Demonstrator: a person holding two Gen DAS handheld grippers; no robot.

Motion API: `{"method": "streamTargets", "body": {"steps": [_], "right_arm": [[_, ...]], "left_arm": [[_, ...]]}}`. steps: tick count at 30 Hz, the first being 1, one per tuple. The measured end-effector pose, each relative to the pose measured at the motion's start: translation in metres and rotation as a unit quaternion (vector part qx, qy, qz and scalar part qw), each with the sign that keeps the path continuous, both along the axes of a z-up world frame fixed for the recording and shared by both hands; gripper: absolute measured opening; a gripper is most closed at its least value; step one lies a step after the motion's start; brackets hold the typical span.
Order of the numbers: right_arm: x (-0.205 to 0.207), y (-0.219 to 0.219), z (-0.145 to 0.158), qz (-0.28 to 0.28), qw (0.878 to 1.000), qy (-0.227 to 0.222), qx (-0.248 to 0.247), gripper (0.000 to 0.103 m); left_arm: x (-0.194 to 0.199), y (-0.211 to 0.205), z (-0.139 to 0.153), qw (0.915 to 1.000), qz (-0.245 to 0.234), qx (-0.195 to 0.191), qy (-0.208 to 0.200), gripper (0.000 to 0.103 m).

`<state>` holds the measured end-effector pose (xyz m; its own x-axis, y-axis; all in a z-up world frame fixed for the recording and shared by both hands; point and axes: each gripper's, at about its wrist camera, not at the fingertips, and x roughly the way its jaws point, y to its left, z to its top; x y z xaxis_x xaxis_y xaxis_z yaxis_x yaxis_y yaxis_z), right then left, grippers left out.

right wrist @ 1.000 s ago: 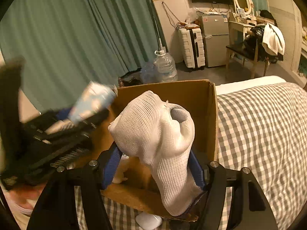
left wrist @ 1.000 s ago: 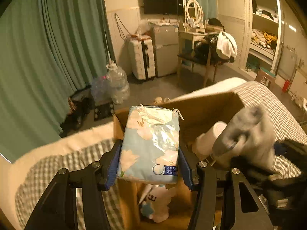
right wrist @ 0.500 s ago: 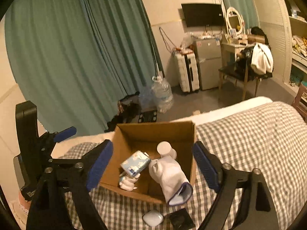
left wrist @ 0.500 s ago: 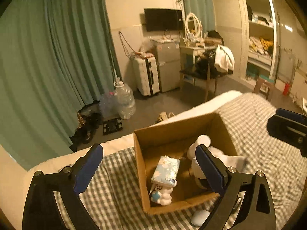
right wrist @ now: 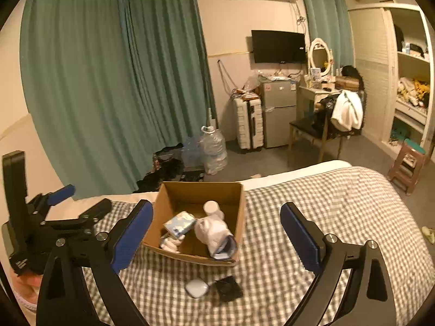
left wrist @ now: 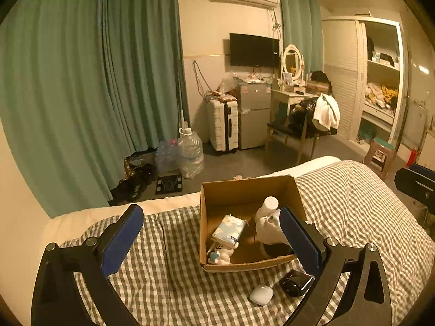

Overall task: Organize objects
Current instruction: 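Move both tools toward the black cup and white earbud case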

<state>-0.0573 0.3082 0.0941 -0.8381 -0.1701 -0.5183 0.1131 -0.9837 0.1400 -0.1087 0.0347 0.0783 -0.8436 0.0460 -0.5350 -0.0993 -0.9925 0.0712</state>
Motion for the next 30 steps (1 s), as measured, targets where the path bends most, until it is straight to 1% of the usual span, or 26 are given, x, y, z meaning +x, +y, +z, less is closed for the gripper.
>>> {"method": "streamTargets", "body": {"steps": [2, 4, 7, 11, 15, 16, 17, 19, 20, 21, 22, 25, 27, 30], "right_arm": [[0.003, 0.0, -0.004, -0.003, 1.0, 0.002, 0.009, 0.095], [0.005, 0.0, -0.013, -0.004, 1.0, 0.0, 0.022, 0.095], [0.005, -0.002, -0.036, -0.007, 0.999, -0.006, 0.04, 0.095], [-0.005, -0.004, -0.079, -0.004, 0.999, -0.027, 0.045, 0.095], [-0.01, 0.003, -0.129, -0.017, 0.998, -0.046, 0.024, 0.095], [-0.011, 0.006, -0.142, -0.018, 0.998, -0.053, 0.015, 0.095], [-0.013, 0.009, -0.155, -0.016, 0.998, -0.06, 0.005, 0.095], [-0.021, 0.013, -0.18, -0.006, 0.996, -0.084, -0.009, 0.095], [-0.024, 0.015, -0.189, -0.002, 0.995, -0.097, -0.017, 0.095], [-0.028, 0.017, -0.202, 0.005, 0.993, -0.111, -0.028, 0.095], [-0.031, 0.018, -0.21, 0.007, 0.992, -0.119, -0.03, 0.095], [-0.042, 0.013, -0.233, 0.0, 0.988, -0.153, -0.005, 0.095], [-0.046, 0.007, -0.245, 0.006, 0.986, -0.167, 0.013, 0.095], [-0.05, 0.001, -0.257, 0.013, 0.983, -0.18, 0.024, 0.095]], "left_arm": [[0.003, 0.002, -0.007, 1.0, 0.003, 0.0, -0.001, 0.103], [0.006, 0.003, -0.019, 0.9999, 0.007, 0.01, -0.001, 0.103], [0.007, 0.006, -0.042, 0.9997, 0.013, 0.022, -0.008, 0.103], [0.005, 0.014, -0.079, 0.9991, 0.026, 0.017, -0.029, 0.103], [0.007, 0.018, -0.129, 0.9967, 0.033, 0.039, -0.063, 0.103], [0.007, 0.019, -0.138, 0.9961, 0.034, 0.042, -0.07, 0.103], [0.006, 0.022, -0.154, 0.995, 0.034, 0.041, -0.084, 0.103], [0.006, 0.029, -0.177, 0.9936, 0.027, 0.032, -0.105, 0.103], [0.007, 0.031, -0.185, 0.9935, 0.024, 0.025, -0.109, 0.103], [0.007, 0.036, -0.197, 0.9931, 0.025, 0.011, -0.114, 0.103], [0.007, 0.04, -0.202, 0.9929, 0.026, 0.003, -0.116, 0.103], [0.005, 0.047, -0.223, 0.9912, 0.025, -0.026, -0.128, 0.103], [0.004, 0.048, -0.234, 0.9895, 0.023, -0.03, -0.14, 0.103], [0.003, 0.045, -0.247, 0.9873, 0.027, -0.03, -0.154, 0.103]]}}
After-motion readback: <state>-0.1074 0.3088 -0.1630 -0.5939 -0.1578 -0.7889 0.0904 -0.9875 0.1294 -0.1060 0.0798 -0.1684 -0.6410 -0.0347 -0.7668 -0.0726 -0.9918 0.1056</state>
